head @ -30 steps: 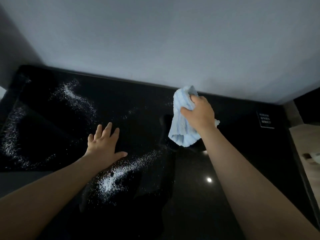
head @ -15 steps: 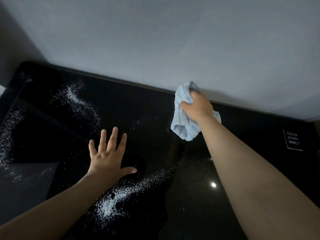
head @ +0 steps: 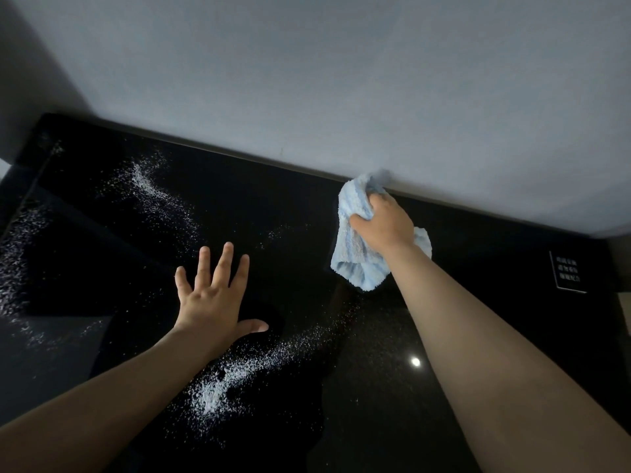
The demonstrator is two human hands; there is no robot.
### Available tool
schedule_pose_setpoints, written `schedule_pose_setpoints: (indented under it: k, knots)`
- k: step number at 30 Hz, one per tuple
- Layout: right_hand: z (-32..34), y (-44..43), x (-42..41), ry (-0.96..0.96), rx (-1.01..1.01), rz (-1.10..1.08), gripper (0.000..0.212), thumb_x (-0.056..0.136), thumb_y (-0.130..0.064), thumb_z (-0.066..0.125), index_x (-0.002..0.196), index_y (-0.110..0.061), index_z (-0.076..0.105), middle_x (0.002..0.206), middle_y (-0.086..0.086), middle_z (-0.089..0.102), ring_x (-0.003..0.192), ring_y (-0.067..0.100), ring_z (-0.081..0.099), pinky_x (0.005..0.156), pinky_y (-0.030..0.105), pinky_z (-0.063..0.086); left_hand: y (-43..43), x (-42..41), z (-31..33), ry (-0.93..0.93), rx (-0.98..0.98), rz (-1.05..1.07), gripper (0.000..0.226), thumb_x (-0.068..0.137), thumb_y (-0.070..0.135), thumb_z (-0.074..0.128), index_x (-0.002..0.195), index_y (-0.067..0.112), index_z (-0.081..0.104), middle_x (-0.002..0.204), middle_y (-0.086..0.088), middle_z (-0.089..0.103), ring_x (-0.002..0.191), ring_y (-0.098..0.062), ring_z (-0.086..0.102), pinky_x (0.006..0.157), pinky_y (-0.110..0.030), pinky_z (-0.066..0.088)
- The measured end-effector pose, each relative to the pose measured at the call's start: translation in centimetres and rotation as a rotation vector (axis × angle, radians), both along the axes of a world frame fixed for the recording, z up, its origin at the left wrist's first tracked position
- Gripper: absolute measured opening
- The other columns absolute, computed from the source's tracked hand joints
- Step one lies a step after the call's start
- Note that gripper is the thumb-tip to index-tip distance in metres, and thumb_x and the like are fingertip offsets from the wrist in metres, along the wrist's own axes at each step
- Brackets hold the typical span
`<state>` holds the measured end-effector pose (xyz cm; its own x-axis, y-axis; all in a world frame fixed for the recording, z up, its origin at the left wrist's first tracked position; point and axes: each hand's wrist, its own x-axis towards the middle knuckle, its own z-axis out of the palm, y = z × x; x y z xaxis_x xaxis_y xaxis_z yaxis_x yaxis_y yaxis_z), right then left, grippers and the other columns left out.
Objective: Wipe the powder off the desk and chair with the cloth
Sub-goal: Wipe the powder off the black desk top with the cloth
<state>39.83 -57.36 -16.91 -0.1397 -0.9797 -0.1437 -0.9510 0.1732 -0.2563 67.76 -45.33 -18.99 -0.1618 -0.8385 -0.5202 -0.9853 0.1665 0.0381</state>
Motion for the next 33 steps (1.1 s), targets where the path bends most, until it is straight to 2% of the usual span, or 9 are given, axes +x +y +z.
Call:
schedule_pose_setpoints:
  k: [5,18,25,33]
  knots:
    - [-0.1,2.0,0.2,0.009,-0.023,0.008,0.046,0.084,-0.041,0.059,0.123,-0.015,0.056,0.119,0.002,0.058,0.103,0.023,0.058,0.077,0.034,0.049,-0.1,-0.1,0.1,-0.011,0.005,-0.004,0.12,0.066,0.089,0.034,0.148,0.022,-0.023,0.153,-0.008,-0.034,0.142,-0.039,-0.024,0.113,-0.063,0.005]
    - [-0.3,6.7,0.6,0.013,-0.02,0.025,0.057,0.085,-0.044,0.061,0.134,-0.016,0.051,0.133,0.0,0.054,0.117,0.022,0.054,0.085,0.035,0.049,-0.4,-0.1,1.1,0.003,0.037,-0.006,0.12,0.068,0.086,0.043,0.149,0.023,-0.02,0.154,-0.008,-0.031,0.143,-0.039,-0.021,0.113,-0.062,0.005]
    - [-0.2,9.4,1.0,-0.01,-0.02,0.017,0.055,0.085,-0.042,0.062,0.133,-0.017,0.052,0.133,-0.001,0.054,0.118,0.02,0.053,0.087,0.034,0.049,1.6,1.5,1.4,0.108,-0.004,-0.05,0.107,0.077,0.081,0.034,0.152,0.019,-0.01,0.158,-0.006,-0.023,0.146,-0.033,-0.017,0.117,-0.056,0.006]
    - [-0.2,12.6,1.7,0.009,-0.009,0.002,0.056,0.085,-0.043,0.062,0.134,-0.018,0.051,0.135,-0.002,0.053,0.121,0.019,0.051,0.087,0.033,0.047,6.6,3.2,1.6,0.123,0.072,-0.151,0.126,0.062,0.093,0.037,0.149,0.021,-0.02,0.155,-0.002,-0.031,0.143,-0.032,-0.026,0.116,-0.055,-0.002]
